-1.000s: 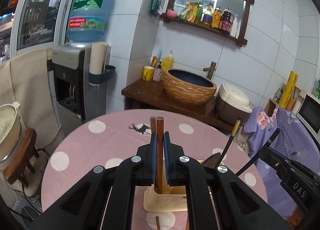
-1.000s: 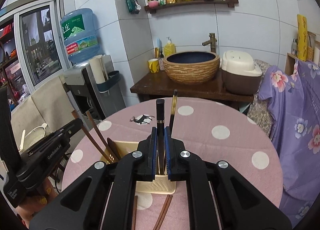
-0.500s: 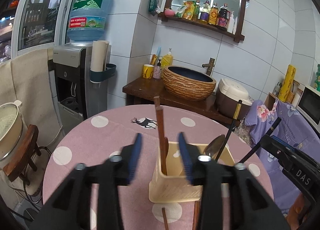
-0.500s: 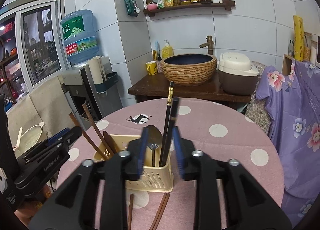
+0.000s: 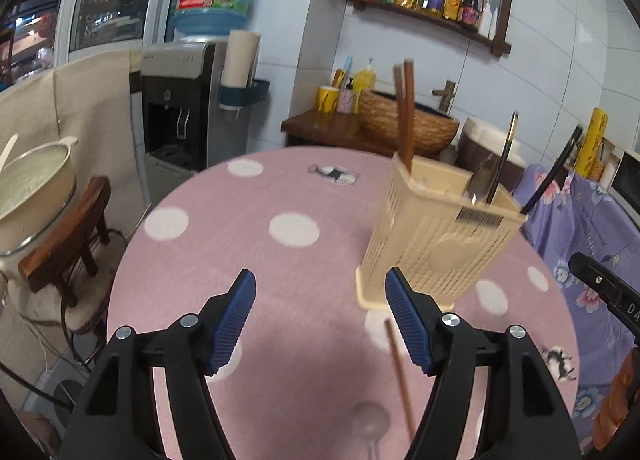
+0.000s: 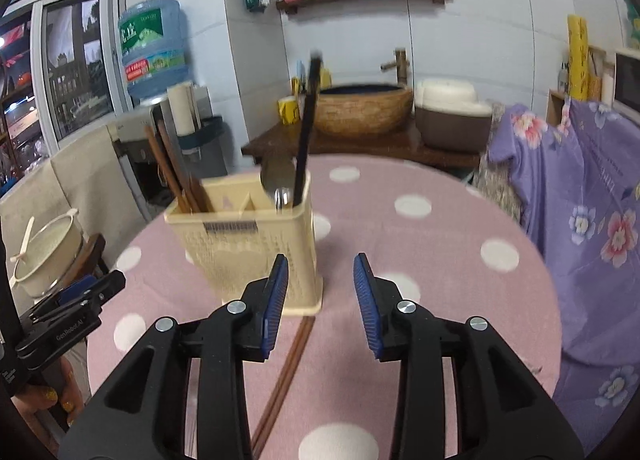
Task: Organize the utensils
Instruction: 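Open both tools and move them back to the remaining brown chopsticks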
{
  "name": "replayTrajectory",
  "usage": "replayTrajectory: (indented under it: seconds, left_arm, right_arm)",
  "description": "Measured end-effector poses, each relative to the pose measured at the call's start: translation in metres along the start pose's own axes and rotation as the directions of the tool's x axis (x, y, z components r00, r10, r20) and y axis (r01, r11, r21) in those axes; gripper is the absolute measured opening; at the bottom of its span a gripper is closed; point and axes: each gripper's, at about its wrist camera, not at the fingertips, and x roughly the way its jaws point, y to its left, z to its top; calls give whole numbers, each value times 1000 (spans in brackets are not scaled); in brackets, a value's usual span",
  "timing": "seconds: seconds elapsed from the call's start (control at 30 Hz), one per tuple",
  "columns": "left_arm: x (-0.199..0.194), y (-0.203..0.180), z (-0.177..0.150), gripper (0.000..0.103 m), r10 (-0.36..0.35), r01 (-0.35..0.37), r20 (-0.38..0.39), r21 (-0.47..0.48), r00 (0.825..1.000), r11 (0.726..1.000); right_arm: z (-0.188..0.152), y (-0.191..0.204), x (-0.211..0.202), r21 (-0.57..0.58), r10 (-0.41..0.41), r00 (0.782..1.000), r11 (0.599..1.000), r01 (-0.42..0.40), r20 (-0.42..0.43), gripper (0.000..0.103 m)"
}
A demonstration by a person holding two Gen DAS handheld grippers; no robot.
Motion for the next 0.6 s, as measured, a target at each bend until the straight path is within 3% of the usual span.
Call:
replayTrajectory:
  seconds: [0.1, 0.27, 0.43, 0.6]
  left_arm:
    - [9, 7, -19, 65, -5, 4, -58, -11, 998, 1000]
    - [20, 6, -41, 58, -12, 11, -121, -2, 993, 1000]
    - [23, 2, -52, 56, -29, 28, -143, -6, 989, 1000]
    - [24, -1, -58, 56, -32, 33, -157, 5, 987, 999]
  right_arm:
    - [-26, -5, 20, 19, -5, 996, 1000, 6, -88, 35]
    - [-65, -7, 59, 77, 48, 964, 997, -29, -260, 34]
    - [-81, 6, 80, 64, 69, 945, 997, -51, -320, 30]
    - [-89, 19, 95, 21, 31, 930, 999, -25, -366, 25]
